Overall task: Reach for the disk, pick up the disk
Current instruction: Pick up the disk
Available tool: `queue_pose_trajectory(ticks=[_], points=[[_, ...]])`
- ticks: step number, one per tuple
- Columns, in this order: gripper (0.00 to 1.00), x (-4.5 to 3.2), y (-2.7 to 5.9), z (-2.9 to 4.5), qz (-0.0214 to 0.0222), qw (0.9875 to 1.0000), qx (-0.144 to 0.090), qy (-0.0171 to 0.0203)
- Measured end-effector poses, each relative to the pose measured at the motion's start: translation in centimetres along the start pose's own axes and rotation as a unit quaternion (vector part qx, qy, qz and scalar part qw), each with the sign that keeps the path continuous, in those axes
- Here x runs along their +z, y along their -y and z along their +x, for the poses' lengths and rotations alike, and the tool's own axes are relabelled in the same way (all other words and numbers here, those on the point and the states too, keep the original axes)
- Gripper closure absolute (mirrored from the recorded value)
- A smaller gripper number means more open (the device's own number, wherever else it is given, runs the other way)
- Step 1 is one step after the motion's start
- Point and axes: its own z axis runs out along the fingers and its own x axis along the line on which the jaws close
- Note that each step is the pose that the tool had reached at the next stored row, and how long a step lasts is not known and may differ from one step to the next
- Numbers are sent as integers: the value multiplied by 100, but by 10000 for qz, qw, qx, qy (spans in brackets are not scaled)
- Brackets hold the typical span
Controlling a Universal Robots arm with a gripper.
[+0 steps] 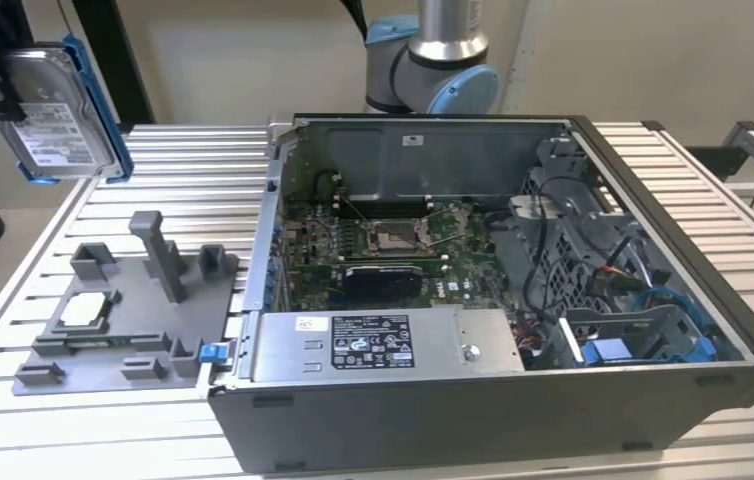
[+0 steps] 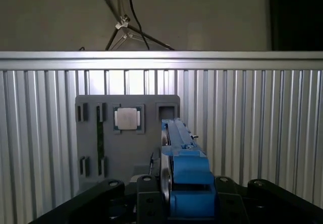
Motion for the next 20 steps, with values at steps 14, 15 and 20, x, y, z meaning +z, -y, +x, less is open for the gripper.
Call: queue_pose_trajectory(ticks=[14, 15, 20], points=[[100, -247, 2, -10, 0, 10000, 0, 0], [100, -259, 2, -11, 0, 10000, 0, 0], [100, -315, 2, -13, 0, 10000, 0, 0]])
